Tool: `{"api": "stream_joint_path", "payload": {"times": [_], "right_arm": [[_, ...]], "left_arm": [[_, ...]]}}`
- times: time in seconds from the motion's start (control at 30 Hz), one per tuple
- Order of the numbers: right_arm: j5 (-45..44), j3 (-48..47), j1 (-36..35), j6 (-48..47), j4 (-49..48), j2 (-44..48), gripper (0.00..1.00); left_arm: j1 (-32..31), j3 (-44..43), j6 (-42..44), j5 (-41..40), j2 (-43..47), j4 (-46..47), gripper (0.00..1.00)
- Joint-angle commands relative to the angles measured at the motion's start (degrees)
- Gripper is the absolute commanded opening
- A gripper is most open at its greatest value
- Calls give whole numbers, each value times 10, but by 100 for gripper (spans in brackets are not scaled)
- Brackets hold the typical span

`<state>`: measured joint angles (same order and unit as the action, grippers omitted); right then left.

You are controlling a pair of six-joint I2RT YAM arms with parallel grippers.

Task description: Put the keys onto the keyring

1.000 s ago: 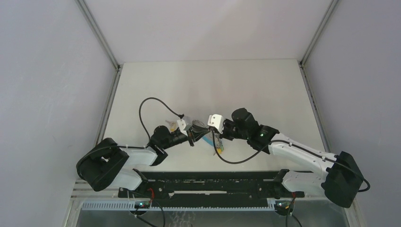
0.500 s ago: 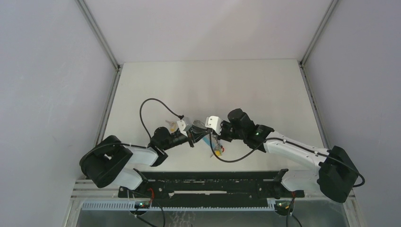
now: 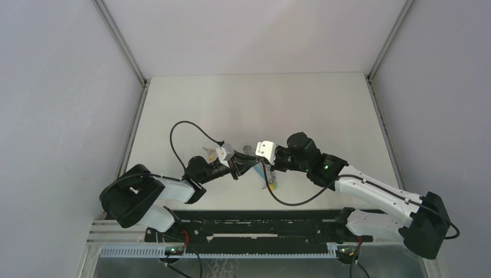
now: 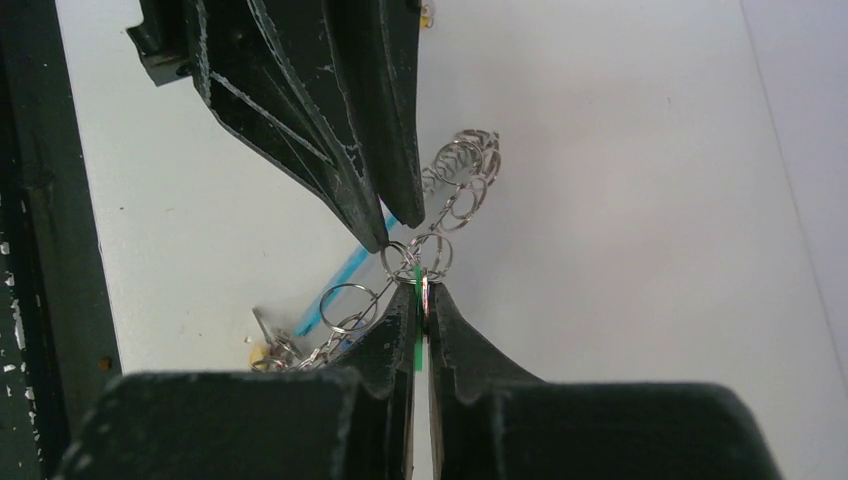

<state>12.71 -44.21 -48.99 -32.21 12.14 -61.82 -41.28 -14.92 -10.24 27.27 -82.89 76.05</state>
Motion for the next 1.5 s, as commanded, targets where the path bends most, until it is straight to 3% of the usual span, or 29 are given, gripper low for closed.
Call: {"api": "stream_joint_path", "payload": {"times": [0.0,0.27,0.63,0.77,0.97,1.47], "right_arm": [[0,-45,-15,-12,-14,11,0],[-7,-53,-29,-19,-9,-6,0],[-18,-66,-49,-22,2,-22,0],[-22,-72,-57,-24,11,-27,0],[-39,-74,-59,-26,27,-31,0],[-46,-36,-13,-2,57,-18,0]], "left_arm": [[2,-6,-9,14,-5,28,27],[2,-15,-10,50,-5,22,38],[2,-27,12,41,15,-35,37],[2,-29,12,40,19,-44,30],[2,-29,19,39,27,-55,1],[2,-19,29,21,41,-58,0]]}}
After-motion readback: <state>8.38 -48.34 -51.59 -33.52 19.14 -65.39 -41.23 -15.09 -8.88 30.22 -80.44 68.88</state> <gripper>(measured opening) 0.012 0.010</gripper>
